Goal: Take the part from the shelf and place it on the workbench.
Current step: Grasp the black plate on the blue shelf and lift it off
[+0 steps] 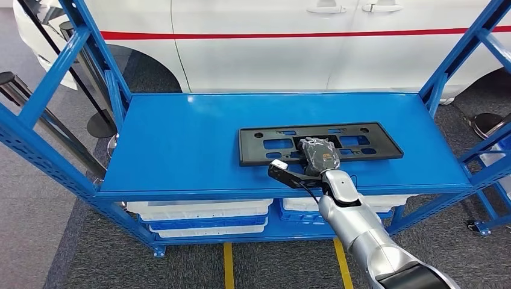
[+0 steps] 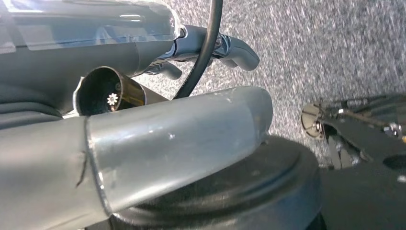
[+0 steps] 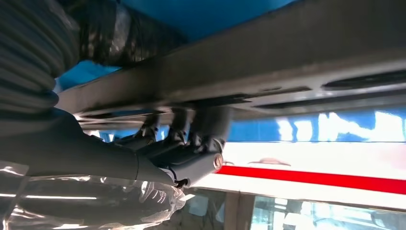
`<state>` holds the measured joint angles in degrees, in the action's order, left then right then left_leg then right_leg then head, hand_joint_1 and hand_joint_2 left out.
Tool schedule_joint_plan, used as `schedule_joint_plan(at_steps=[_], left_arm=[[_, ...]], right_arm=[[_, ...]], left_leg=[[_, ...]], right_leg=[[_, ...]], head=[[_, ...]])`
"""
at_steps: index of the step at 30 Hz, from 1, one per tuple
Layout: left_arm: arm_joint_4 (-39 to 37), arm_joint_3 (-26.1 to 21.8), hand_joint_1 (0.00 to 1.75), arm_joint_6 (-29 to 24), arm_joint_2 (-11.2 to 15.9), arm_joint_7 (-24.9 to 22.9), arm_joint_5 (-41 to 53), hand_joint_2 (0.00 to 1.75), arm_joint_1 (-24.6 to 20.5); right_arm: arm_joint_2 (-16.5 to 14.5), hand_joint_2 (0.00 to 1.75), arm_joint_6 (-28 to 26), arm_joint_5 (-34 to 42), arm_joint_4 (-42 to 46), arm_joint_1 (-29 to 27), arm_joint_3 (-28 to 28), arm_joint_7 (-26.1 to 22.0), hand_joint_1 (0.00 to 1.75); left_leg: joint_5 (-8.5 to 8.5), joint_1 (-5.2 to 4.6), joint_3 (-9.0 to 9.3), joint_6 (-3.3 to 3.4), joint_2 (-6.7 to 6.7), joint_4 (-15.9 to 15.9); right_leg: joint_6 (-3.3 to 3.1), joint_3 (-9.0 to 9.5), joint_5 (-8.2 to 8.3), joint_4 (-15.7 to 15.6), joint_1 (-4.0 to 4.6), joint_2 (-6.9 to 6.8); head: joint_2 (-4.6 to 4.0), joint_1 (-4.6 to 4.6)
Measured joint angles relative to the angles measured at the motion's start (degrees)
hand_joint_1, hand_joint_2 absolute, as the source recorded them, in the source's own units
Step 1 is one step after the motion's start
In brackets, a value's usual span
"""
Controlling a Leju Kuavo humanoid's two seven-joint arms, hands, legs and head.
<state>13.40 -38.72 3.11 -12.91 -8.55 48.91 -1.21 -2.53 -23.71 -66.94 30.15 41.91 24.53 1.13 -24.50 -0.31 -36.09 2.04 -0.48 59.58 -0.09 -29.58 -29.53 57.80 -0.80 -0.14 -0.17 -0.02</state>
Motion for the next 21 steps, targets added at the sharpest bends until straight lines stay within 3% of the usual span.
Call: schedule_joint_plan(at_steps=[3,6,12,16,21], left_arm=[[0.0,-1.7,0.0,4.9,1.4,-2.0,-3.5,0.0,-2.2],[0.0,-3.5,0.0,9.3,3.7,-4.2,-5.5,0.0,-5.8],[0.0,-5.1,0.0,9.4,5.6,-3.9,-5.9,0.0,-7.9],[0.0,-5.4,0.0,9.4,5.7,-3.8,-6.0,1.75,-7.8],[0.0,-5.8,0.0,10.7,5.8,-3.1,-7.9,1.75,-8.0]], right_arm=[[-1.2,1.75,2.3,-0.4,-0.3,0.7,0.1,-2.9,1.75],[-3.9,1.75,3.9,-1.1,-1.2,1.9,0.5,-2.7,1.75],[-5.7,1.75,3.9,-1.0,-2.4,2.8,1.1,-3.1,1.75],[-5.8,1.75,3.9,-1.0,-3.0,3.1,1.2,-3.1,1.75],[-5.8,1.75,3.1,-0.1,-3.4,3.3,1.3,-4.2,1.75]], left_leg=[[0.12,0.07,-0.02,0.05,0.04,0.0],[0.26,0.22,0.03,-0.07,0.15,-0.1],[0.55,0.35,0.11,-0.34,0.09,-0.3],[0.54,0.38,0.09,-0.36,0.09,-0.3],[0.53,0.39,0.1,-0.37,0.11,-0.3]], right_leg=[[0.53,0.02,0.13,0.0,0.05,-0.01],[0.74,-0.04,0.22,0.0,0.18,0.04],[0.78,-0.06,0.23,0.2,0.28,-0.09],[0.77,-0.1,0.23,0.2,0.31,-0.07],[0.76,-0.12,0.22,0.2,0.33,-0.07]], head=[[0.0,0.0],[0.0,0.0],[0.0,-0.01],[0.0,0.0],[0.0,0.0]])
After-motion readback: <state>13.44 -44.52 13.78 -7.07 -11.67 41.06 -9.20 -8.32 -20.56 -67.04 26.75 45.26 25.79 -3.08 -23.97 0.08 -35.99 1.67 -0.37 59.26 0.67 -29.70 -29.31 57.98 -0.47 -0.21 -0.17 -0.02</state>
